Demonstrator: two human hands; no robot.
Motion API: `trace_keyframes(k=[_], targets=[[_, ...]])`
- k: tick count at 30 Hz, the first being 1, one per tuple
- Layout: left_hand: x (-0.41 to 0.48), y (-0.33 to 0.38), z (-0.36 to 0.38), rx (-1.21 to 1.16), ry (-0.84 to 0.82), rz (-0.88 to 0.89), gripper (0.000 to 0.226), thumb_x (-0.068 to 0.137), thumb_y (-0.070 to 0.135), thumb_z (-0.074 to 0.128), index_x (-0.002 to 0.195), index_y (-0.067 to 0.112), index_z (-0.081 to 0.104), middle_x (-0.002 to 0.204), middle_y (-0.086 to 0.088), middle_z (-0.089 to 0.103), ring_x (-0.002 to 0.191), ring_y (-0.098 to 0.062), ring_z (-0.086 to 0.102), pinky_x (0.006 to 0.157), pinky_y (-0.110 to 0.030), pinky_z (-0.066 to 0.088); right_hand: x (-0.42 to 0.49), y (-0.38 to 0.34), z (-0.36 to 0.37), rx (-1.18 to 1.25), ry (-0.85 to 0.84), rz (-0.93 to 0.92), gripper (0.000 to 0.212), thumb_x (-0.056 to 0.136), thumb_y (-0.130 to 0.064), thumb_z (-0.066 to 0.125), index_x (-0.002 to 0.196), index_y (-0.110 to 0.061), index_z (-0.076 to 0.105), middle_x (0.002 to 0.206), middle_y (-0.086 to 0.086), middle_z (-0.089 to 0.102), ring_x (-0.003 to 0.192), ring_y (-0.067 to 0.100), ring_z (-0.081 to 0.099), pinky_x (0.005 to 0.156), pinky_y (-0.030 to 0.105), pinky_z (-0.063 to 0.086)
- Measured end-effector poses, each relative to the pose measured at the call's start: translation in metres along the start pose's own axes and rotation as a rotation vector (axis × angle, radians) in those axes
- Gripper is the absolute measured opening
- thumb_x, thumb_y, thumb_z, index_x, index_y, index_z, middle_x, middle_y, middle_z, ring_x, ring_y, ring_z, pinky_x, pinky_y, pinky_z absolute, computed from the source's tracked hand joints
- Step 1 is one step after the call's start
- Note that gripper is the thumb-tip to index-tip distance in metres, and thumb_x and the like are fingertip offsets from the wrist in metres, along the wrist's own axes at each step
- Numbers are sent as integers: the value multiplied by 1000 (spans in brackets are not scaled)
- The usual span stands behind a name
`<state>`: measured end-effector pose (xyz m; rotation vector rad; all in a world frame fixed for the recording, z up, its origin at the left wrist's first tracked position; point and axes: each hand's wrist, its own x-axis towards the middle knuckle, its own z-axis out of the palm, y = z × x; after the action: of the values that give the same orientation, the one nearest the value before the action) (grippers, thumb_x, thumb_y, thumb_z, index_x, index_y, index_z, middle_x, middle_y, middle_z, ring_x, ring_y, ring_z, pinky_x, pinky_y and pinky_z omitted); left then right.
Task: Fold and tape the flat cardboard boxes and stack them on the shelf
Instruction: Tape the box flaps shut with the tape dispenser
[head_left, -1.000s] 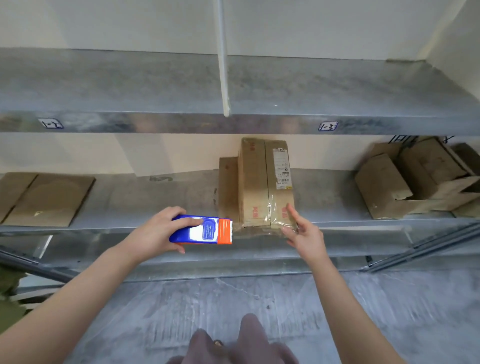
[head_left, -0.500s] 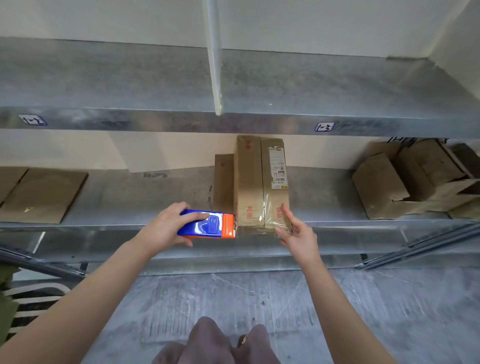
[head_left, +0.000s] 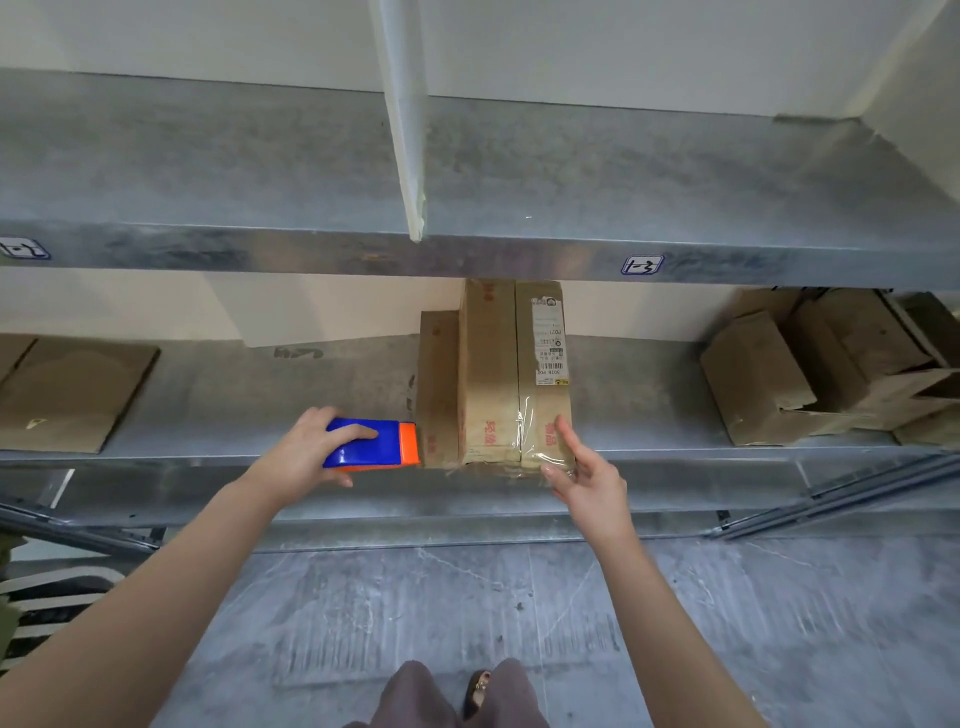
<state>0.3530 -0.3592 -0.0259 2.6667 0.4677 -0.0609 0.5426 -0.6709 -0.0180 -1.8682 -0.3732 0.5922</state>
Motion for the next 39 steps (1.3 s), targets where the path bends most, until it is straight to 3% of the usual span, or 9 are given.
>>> trace_keyframes(k=[3, 12, 17, 20, 24, 28, 32, 36, 39], targets=[[6, -5, -7, 23, -31, 2, 64, 72, 23, 84, 131, 26, 58, 117, -11, 50, 103, -23, 38, 98, -36, 36, 0, 0, -1, -4, 3, 11, 70, 88, -12, 70, 128, -63, 45, 131, -33, 53, 127, 16, 52, 102, 47, 49], [12, -21, -20, 58, -83, -35, 59, 79, 29, 78, 134, 32, 55, 130, -13, 46, 118, -30, 39, 102, -39, 35, 2, 3, 0, 12, -5, 3, 70, 88, -10, 69, 126, -65, 46, 130, -31, 55, 122, -4, 53, 108, 43, 44], [16, -20, -22, 154, -129, -61, 63, 78, 53, 70, 136, 37, 50, 145, -11, 38, 135, -34, 25, 111, -50, 26, -1, 2, 3, -65, -10, -27, 69, 90, -17, 68, 133, -63, 41, 136, -32, 49, 122, 1, 53, 105, 44, 47], [12, -14, -24, 255, -80, -44, 71, 79, 78, 40, 135, 36, 53, 154, -10, 31, 145, -39, 13, 118, -57, 5, -2, 1, 4, -101, -5, -40, 68, 91, -19, 66, 134, -64, 38, 136, -34, 48, 117, 2, 56, 104, 42, 48], [6, 17, -23, 342, -30, 36, 101, 72, 84, -5, 143, 33, 43, 154, -2, 33, 146, -32, 16, 119, -51, 6, -5, 0, 3, -184, 0, -72, 68, 93, -22, 65, 135, -66, 33, 137, -33, 48, 90, -1, 55, 96, 31, 47], [-1, 77, -1, 130, 59, 124, 64, 95, 61, 28, 150, 29, 30, 155, 6, 31, 147, -16, 14, 121, -34, -2, -5, 0, 1, -348, 6, -141, 64, 95, -29, 60, 145, -54, 29, 151, -14, 40, 104, 8, 62, 92, 21, 45], [-5, 143, 39, 24, 78, 205, 58, 100, 45, 38, 153, 29, 20, 157, 17, 13, 144, 1, -3, 114, -20, -11, -5, -1, -1, -593, 51, -181, 58, 95, -44, 55, 145, -53, 27, 163, -3, 14, 103, 25, 63, 92, 36, 52], [-2, 169, 61, 24, 121, 100, 57, 103, 33, 38, 154, 21, 17, 161, 12, 7, 144, -1, -11, 121, -28, 4, -10, 3, -10, -659, 126, -314, 52, 95, -41, 56, 144, -47, 38, 158, 2, 30, 121, 28, 56, 97, 38, 49], [-6, 177, 71, -38, 175, 54, 61, 103, 28, 40, 154, 20, 7, 160, 15, -7, 145, -2, -14, 121, -28, 6, -12, 8, -18, -574, 148, -297, 52, 93, -39, 61, 142, -46, 42, 142, 5, 54, 105, 20, 66, 92, 32, 50]])
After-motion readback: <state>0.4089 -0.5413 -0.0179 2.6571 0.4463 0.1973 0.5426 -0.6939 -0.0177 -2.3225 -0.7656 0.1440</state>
